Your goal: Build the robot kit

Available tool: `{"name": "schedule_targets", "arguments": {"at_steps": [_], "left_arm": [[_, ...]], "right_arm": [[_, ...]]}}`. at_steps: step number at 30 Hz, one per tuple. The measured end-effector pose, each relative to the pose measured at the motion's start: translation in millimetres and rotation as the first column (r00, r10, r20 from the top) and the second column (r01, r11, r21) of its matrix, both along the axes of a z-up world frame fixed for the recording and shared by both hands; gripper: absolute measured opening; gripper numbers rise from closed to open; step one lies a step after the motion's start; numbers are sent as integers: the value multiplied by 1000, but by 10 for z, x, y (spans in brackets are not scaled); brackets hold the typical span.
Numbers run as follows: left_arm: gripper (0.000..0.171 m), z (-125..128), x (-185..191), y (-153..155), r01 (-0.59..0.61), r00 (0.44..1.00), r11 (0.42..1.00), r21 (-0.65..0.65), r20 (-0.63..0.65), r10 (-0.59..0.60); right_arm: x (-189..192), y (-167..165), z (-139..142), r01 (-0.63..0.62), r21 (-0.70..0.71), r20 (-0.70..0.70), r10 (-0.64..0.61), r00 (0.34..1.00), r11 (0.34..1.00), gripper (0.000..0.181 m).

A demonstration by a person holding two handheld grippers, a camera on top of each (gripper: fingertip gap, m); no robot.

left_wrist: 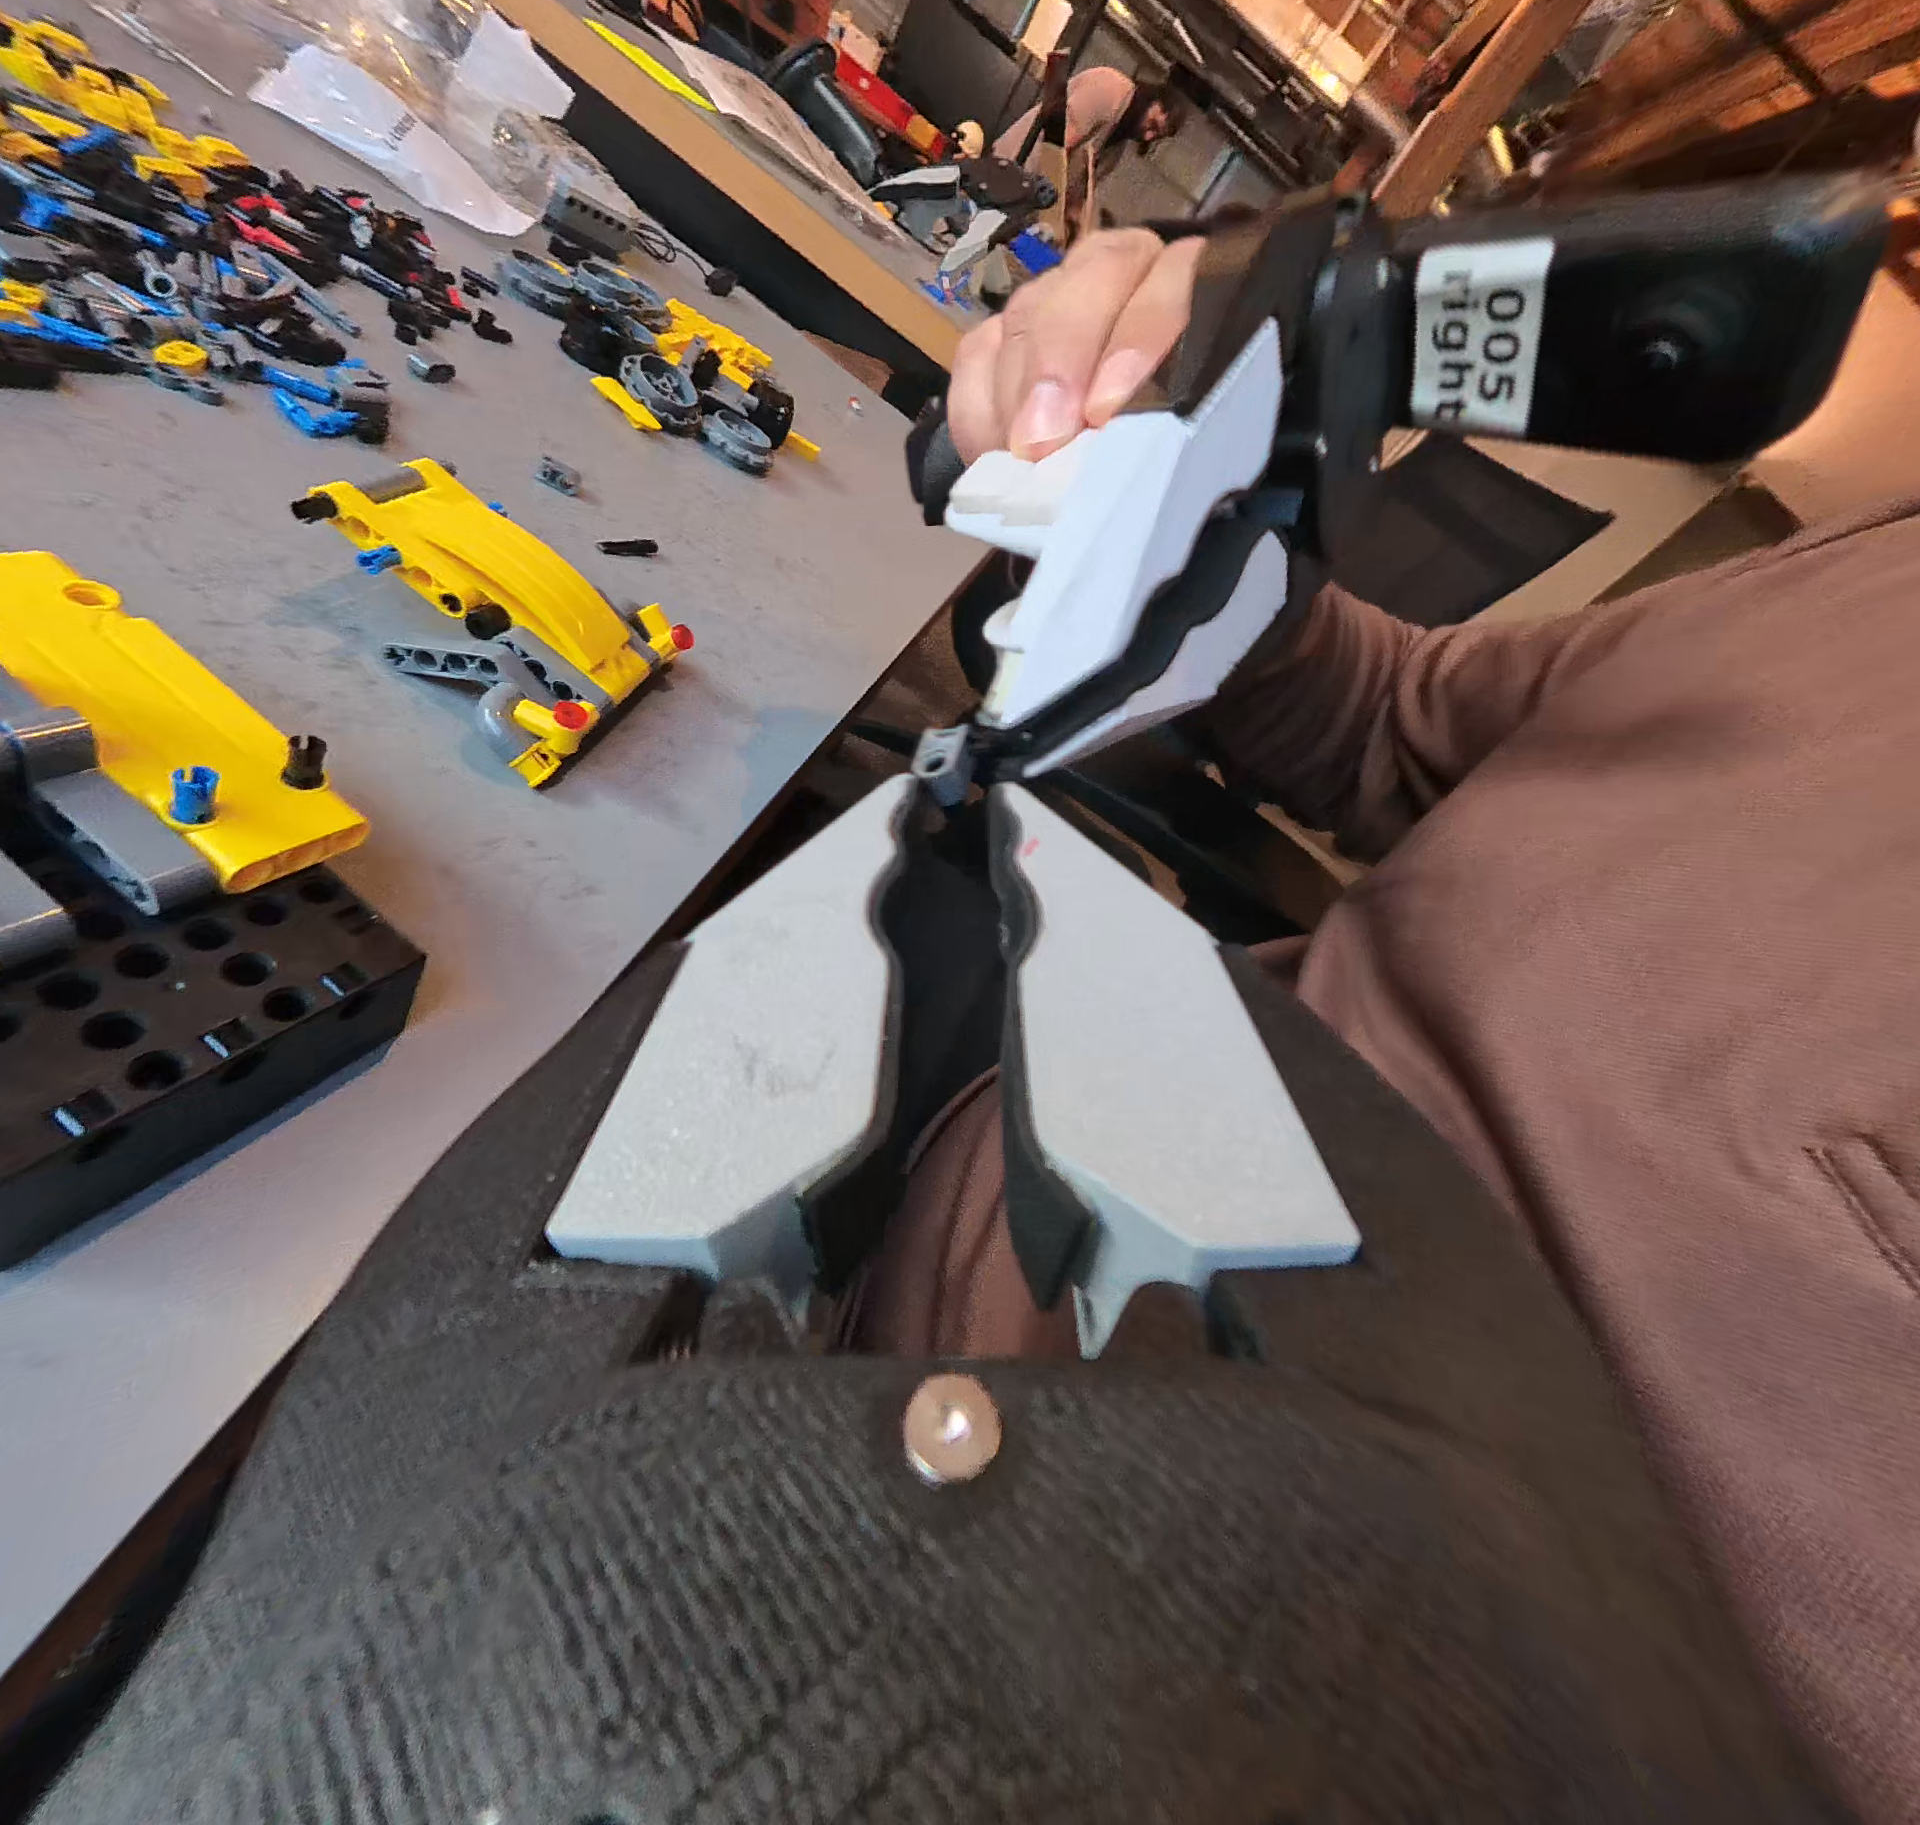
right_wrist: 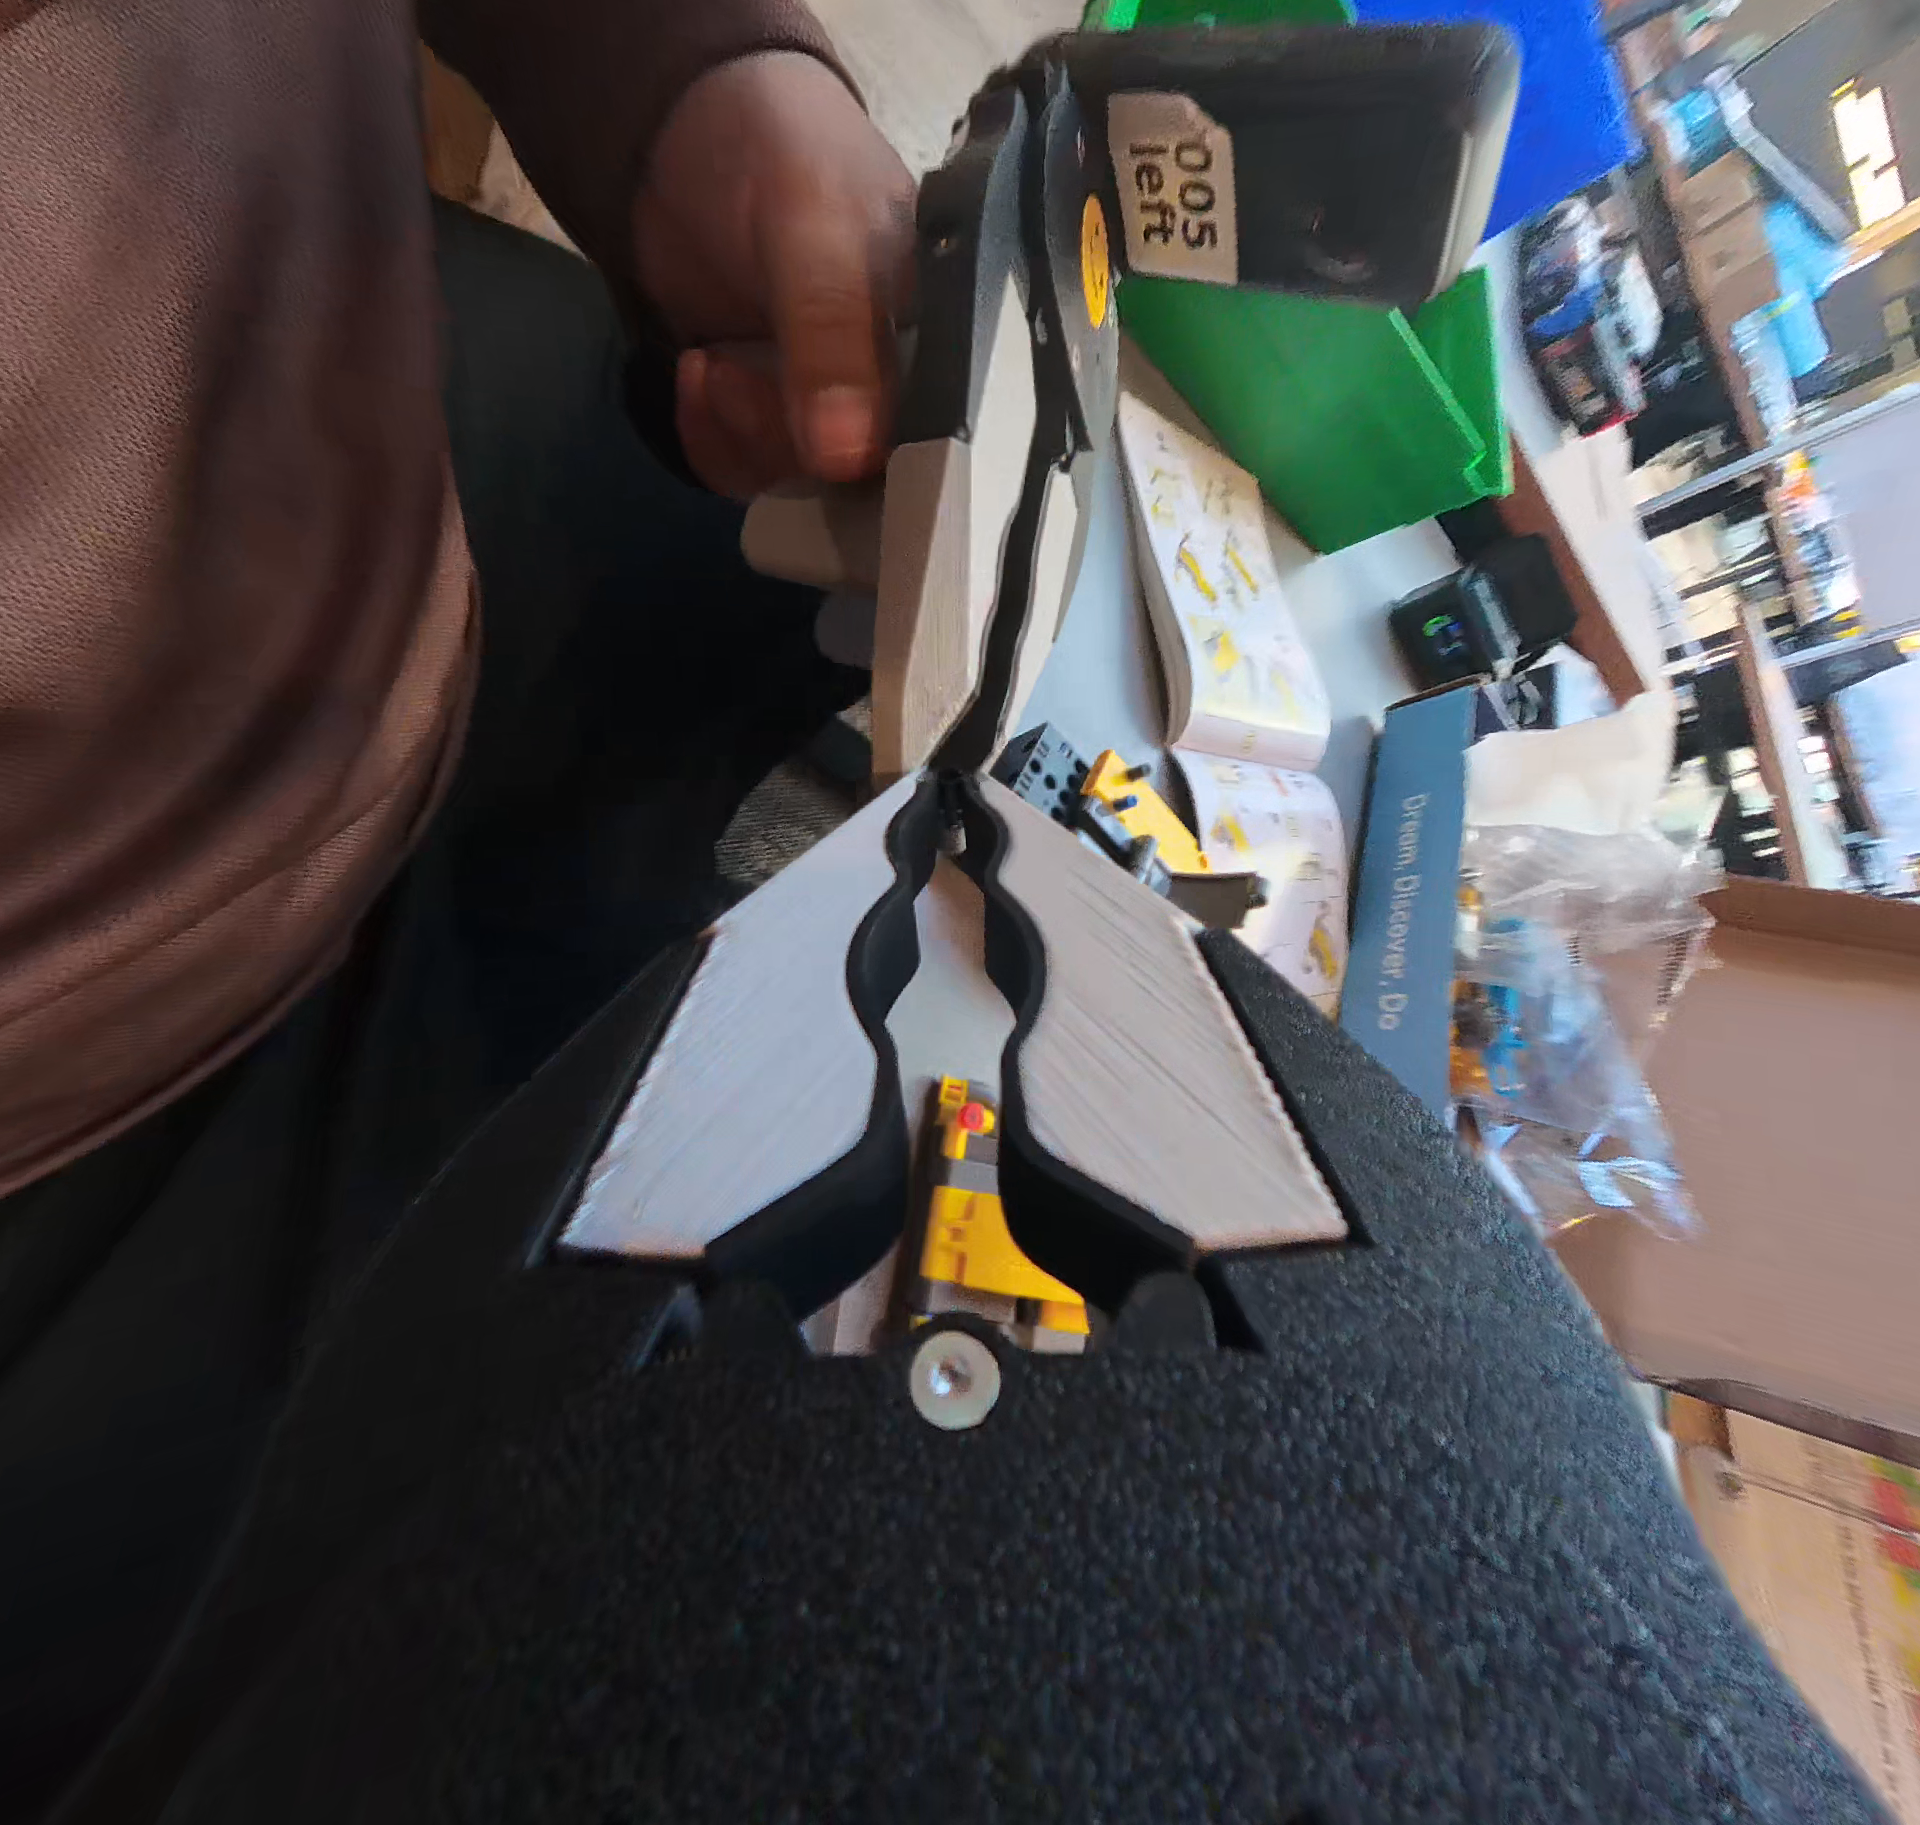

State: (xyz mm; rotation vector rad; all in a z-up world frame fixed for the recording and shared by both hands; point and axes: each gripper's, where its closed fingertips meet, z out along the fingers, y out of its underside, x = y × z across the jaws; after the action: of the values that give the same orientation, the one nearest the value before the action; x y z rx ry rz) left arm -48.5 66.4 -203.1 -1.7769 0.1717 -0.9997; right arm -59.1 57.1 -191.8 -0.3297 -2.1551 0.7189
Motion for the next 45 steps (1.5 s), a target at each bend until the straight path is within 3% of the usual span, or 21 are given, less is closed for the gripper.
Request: {"name": "schedule_targets", "arguments": {"at_steps": [11,16,18,20,23,25,26,30,37,45], "left_arm": [[5,183,110,-49,51,997,998,38,62,-53],[5,222,58,-19,-11,999,996,86,-43,15],[5,233,-1,1,-56,992,992,112,-105,67],[5,240,-70,18,-100,977,984,149,-173,125],[5,238,-150,42,-144,922,961,236,-321,217],[5,267,-134,42,-132,878,943,304,-405,254],[5,281,-124,45,-123,855,933,337,-441,272],[5,280,-112,62,-83,764,898,432,-551,336],[5,308,-35,8,-14,670,841,541,-620,409],[5,253,10,11,46,551,801,596,-685,477]], "right_arm": [[127,-70,176,-21,-33,-187,15,982,999,0],[113,-10,206,69,-229,-124,-100,987,971,2],[107,54,185,148,-388,-44,-179,983,910,1],[140,81,168,214,-584,84,-204,975,783,3],[232,11,240,273,-850,273,-65,960,450,0],[238,42,246,328,-913,340,5,941,243,0],[232,56,211,361,-915,371,24,928,183,0],[187,64,63,481,-871,488,59,871,99,5],[148,81,184,474,-879,460,174,871,-53,23],[114,29,157,490,-869,468,210,859,-70,2]]}}
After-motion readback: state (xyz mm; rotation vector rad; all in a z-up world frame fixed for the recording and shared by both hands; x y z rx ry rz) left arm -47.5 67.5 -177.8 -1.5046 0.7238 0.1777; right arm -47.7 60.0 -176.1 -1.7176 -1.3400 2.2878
